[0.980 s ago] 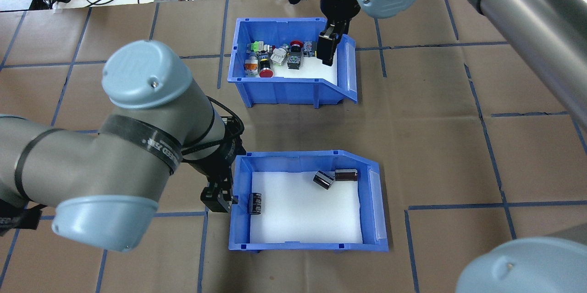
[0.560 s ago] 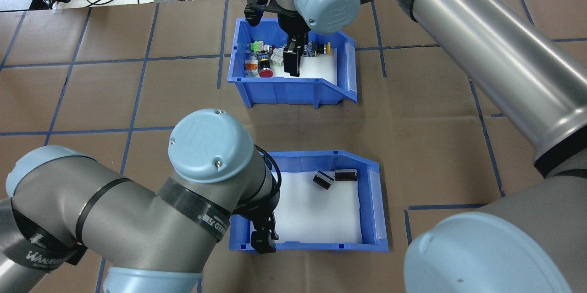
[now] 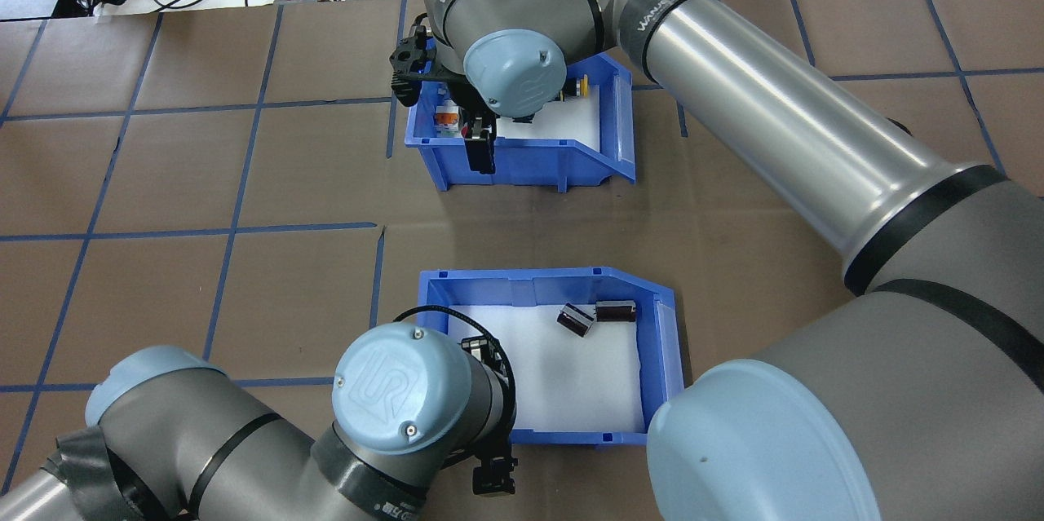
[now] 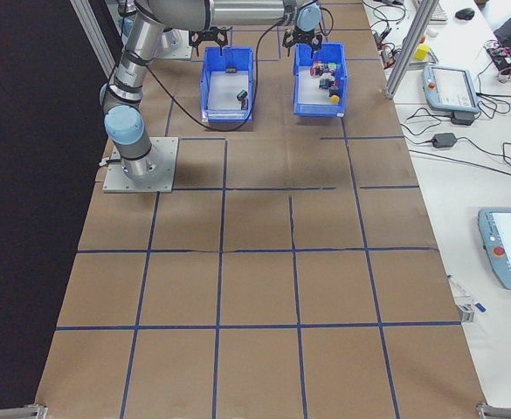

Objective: Place battery box in front

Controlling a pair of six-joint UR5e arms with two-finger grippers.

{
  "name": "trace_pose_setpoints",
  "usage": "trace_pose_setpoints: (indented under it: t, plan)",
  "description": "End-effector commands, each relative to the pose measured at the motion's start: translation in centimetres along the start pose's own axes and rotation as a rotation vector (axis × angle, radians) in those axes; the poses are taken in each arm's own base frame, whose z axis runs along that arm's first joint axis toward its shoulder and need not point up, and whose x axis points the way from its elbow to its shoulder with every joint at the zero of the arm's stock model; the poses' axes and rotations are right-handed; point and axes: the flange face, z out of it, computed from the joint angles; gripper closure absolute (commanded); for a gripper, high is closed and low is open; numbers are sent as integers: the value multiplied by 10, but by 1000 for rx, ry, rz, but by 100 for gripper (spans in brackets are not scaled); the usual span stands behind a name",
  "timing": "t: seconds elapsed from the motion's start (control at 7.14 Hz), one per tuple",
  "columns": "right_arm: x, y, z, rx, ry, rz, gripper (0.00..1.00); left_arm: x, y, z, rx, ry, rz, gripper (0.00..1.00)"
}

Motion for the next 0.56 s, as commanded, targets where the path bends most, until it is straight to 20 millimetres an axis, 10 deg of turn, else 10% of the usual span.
trace_pose_setpoints:
  t: [0.0, 0.42]
  plan:
    - [0, -4, 22, -12, -28, -5, 7, -4, -2, 14, -11, -2, -26, 3]
    - [-1, -1, 20, -34, -29, 0, 79, -1, 0, 33, 15, -36, -13, 8]
